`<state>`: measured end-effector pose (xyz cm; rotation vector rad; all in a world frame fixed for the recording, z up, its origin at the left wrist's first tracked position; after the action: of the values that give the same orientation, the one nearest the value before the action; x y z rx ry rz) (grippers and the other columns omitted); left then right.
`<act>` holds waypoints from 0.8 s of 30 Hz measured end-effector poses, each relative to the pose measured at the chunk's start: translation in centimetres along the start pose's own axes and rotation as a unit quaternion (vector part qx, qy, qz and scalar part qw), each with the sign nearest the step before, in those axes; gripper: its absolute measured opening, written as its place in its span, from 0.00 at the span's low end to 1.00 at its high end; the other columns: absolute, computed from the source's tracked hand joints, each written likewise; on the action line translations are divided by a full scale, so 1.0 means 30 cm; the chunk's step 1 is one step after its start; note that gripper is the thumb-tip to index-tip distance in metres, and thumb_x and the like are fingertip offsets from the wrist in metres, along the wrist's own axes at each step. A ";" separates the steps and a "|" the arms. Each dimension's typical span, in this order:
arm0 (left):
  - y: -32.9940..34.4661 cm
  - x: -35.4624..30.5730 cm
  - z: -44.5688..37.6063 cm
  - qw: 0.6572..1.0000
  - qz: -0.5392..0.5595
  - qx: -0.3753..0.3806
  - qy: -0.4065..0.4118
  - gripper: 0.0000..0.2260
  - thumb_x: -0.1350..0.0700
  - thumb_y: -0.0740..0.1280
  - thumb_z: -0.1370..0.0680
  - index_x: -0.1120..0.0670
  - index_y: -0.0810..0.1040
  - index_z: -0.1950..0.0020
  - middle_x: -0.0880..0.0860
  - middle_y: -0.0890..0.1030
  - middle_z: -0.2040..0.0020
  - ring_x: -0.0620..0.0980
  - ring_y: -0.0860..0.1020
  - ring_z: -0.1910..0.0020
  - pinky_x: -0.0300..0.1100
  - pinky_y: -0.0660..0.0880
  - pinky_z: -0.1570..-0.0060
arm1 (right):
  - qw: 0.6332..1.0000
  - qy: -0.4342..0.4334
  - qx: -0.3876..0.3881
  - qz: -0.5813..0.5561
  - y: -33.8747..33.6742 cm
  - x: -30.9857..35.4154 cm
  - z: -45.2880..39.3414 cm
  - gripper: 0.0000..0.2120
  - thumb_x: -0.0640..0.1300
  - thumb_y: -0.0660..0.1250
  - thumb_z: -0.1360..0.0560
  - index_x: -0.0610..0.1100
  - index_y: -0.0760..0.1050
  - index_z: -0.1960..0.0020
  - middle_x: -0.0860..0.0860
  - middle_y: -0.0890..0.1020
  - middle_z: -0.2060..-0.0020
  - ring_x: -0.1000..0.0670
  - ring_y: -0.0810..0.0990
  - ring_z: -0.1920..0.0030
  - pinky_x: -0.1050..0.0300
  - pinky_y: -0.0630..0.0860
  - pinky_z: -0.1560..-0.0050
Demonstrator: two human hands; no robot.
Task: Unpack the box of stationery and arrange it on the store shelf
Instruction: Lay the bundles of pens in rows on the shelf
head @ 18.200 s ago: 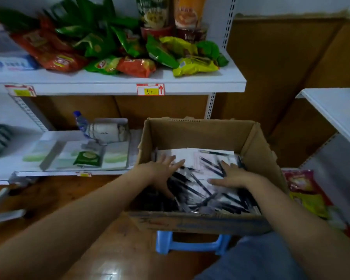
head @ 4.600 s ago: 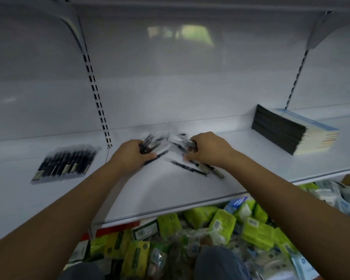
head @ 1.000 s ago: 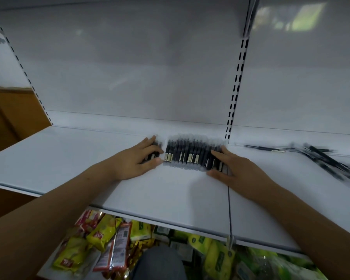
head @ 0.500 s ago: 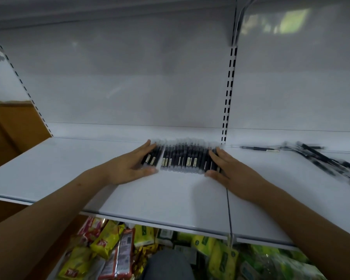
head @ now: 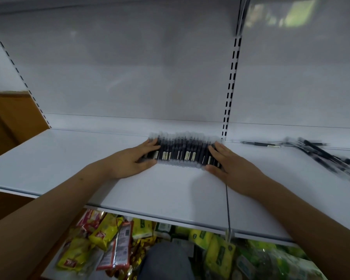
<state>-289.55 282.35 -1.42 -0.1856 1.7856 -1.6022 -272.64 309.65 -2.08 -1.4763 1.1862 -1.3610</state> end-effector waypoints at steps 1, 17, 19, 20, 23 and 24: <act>-0.002 0.004 0.008 1.000 -0.003 -0.001 -0.004 0.28 0.37 0.58 0.20 0.37 0.55 0.21 0.32 0.48 0.22 0.28 0.45 0.25 0.36 0.51 0.26 | 1.000 0.000 -0.001 -0.003 0.000 0.000 0.001 0.36 0.65 0.50 0.21 0.48 0.48 0.20 0.52 0.47 0.21 0.56 0.44 0.22 0.59 0.48 0.26; 0.016 -0.099 0.028 0.974 -0.062 -0.217 0.024 0.25 0.42 0.57 0.18 0.49 0.62 0.22 0.44 0.57 0.20 0.43 0.55 0.22 0.42 0.55 0.25 | 0.997 -0.047 -0.053 -0.018 -0.024 -0.018 0.032 0.35 0.66 0.50 0.21 0.52 0.45 0.20 0.53 0.44 0.21 0.54 0.44 0.22 0.58 0.45 0.24; 0.049 -0.204 0.015 0.960 -0.064 -0.267 0.064 0.22 0.47 0.56 0.19 0.52 0.69 0.27 0.49 0.68 0.25 0.49 0.66 0.27 0.41 0.61 0.29 | 0.994 -0.036 -0.105 -0.001 -0.070 -0.050 0.065 0.31 0.60 0.55 0.19 0.48 0.55 0.21 0.51 0.57 0.22 0.51 0.57 0.24 0.59 0.54 0.26; 0.073 -0.269 0.006 0.955 -0.066 -0.275 0.091 0.20 0.49 0.56 0.20 0.53 0.72 0.30 0.51 0.72 0.29 0.50 0.70 0.31 0.39 0.63 0.33 | 0.990 -0.027 -0.136 0.011 -0.101 -0.077 0.083 0.28 0.56 0.57 0.19 0.46 0.60 0.23 0.50 0.64 0.25 0.49 0.64 0.27 0.58 0.60 0.29; 0.161 -0.473 -0.033 0.944 -0.079 -0.273 0.166 0.18 0.51 0.57 0.22 0.54 0.77 0.37 0.50 0.76 0.41 0.47 0.74 0.43 0.36 0.68 0.47 | 0.977 0.049 -0.195 0.075 -0.206 -0.227 0.163 0.22 0.50 0.60 0.20 0.44 0.67 0.28 0.46 0.74 0.35 0.44 0.73 0.37 0.50 0.71 0.39; 0.190 -0.533 -0.056 0.943 -0.079 -0.267 0.182 0.16 0.52 0.58 0.22 0.54 0.78 0.38 0.49 0.76 0.43 0.46 0.74 0.45 0.35 0.68 0.50 | 0.970 0.095 -0.199 0.097 -0.242 -0.298 0.201 0.22 0.51 0.60 0.20 0.43 0.68 0.29 0.45 0.74 0.35 0.43 0.72 0.38 0.49 0.71 0.41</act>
<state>-276.89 293.68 -0.14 -0.3045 2.5321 -1.2749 -265.66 319.86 1.92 -1.4703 1.7606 -1.1963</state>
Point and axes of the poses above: each hand's wrist, its own z-axis away from the middle knuckle, its own y-axis out of the palm, x = y × z, the point moved 2 cm from there along -z, towards the middle knuckle
